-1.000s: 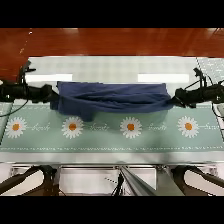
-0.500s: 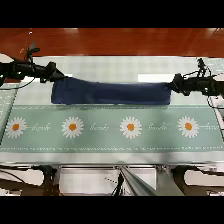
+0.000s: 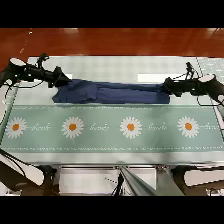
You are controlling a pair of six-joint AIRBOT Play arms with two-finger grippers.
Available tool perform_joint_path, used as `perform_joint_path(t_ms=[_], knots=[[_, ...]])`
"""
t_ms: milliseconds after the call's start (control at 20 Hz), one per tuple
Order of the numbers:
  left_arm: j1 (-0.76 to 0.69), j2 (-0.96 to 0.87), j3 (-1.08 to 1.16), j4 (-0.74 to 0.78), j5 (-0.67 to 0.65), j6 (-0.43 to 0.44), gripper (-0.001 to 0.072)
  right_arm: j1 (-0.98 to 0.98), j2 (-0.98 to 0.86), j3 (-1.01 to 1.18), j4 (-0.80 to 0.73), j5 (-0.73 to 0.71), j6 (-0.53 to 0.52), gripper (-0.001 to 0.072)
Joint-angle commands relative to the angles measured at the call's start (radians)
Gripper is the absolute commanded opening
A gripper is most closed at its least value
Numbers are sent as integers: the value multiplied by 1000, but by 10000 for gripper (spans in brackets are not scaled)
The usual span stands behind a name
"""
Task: Fold the shirts.
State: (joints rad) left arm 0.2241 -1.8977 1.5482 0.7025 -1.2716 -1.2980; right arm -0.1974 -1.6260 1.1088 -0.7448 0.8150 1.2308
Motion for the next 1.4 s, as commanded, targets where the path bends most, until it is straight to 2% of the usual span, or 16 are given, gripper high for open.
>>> perform_joint_path(t_ms=[0,50,150,250,350,400,500,550,750,900,1050,1100,1200,1350], knots=[[53,-12,9,8,-71,-43,286,-4,5,2,-80,-18,9,21],[75,-4,12,8,-96,-42,287,-26,19,2,-105,-4,9,39],[113,20,17,8,-145,-42,286,-79,54,2,-184,35,10,193],[134,55,17,8,-155,-42,285,-142,96,2,-255,58,55,223],[139,89,18,8,-154,-26,285,-192,138,2,-247,70,78,457],[136,105,18,7,-154,-23,285,-205,151,2,-247,82,78,488],[124,129,17,7,-154,-23,285,-212,149,0,-244,127,76,502],[114,140,17,7,-154,-18,284,-205,133,-3,-228,156,74,596],[61,169,18,4,-154,-2,284,-186,4,-8,48,233,-16,597],[20,175,18,2,-154,3,284,-133,-84,-8,214,190,-48,597],[-15,175,18,-2,-132,3,284,-43,-136,-8,288,52,-38,581],[-23,175,20,-7,-131,3,284,-12,-141,-8,326,-1,-39,488],[-34,175,20,-23,-133,3,283,23,-130,-8,395,-50,-53,37],[-47,175,19,-61,-132,3,243,24,-54,-8,366,-27,-77,19]])
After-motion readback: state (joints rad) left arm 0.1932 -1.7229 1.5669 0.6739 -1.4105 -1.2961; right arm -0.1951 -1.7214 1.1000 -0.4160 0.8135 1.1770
